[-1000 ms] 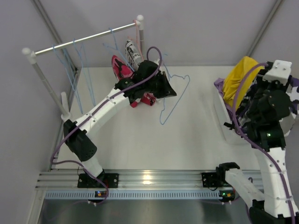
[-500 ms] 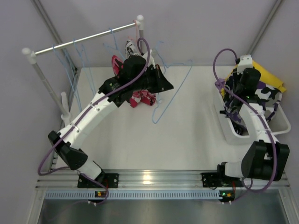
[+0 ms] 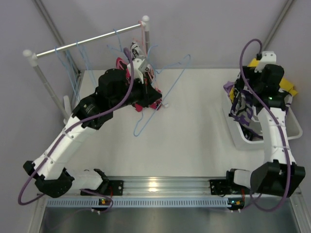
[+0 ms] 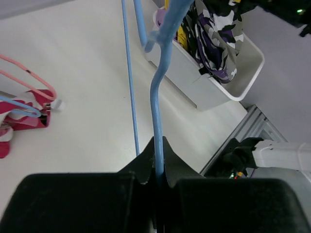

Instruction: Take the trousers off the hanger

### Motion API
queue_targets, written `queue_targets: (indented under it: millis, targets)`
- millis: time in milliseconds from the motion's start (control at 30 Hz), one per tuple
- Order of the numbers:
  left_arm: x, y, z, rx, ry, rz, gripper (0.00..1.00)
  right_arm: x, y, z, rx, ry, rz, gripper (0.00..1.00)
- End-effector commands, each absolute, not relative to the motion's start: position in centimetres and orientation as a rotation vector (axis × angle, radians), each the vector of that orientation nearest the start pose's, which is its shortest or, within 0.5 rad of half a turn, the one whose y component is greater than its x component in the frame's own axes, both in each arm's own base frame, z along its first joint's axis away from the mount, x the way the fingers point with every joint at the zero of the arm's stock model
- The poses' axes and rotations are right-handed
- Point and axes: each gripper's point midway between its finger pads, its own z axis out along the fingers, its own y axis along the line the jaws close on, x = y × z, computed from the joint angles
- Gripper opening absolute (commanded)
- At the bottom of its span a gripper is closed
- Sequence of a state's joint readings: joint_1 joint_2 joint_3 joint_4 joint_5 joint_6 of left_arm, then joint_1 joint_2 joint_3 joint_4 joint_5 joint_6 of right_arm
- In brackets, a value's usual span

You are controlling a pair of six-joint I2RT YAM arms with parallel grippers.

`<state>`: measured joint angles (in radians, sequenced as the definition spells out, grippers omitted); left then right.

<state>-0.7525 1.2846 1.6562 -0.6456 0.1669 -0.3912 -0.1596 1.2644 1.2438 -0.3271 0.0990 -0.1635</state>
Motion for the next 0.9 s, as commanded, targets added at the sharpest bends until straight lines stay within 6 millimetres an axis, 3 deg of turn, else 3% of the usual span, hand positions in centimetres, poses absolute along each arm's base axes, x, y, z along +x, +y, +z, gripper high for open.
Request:
queue_targets:
  millis: [0,100,200,267,400,600,767,800,867]
  targets:
    - [24.4,-24.6,43.7,0.462,1.761,-0.795,0.0,35.9,-5.9,39.9,0.021,1.721,-0.17,0.99]
    - [24.7,-21.8,44.5,0.399,1.746,-0.744,0.0,33.7,-4.3,43.8,-0.042,1.624,-0.128,0.99]
    - [24.4,-19.4,44.6,0.343,1.741,-0.712,0.0,32.2,-3.2,46.0,-0.074,1.556,-0.097,1.0]
    - [24.4,-18.2,43.7,0.295,1.766,-0.695,0.0,31.8,-2.8,46.5,-0.073,1.547,-0.075,0.99]
    - [24.1,-14.0,42.6,0.134,1.786,-0.613,0.0,31.8,-2.1,46.0,-0.086,1.564,-0.038,0.99]
    - [26.0,-9.1,40.8,-0.146,1.832,-0.439,0.0,32.9,-0.9,45.6,-0.086,1.578,0.025,0.99]
    - [29.2,-8.4,40.2,-0.174,1.873,-0.319,0.0,33.4,-0.1,45.4,-0.101,1.574,0.044,0.99]
    - [30.6,-8.6,39.5,-0.175,1.899,-0.286,0.0,33.5,-0.1,45.5,-0.1,1.568,0.042,1.0]
    - [32.3,-8.7,40.5,-0.164,1.877,-0.254,0.0,33.5,0.0,45.3,-0.105,1.569,0.047,0.99]
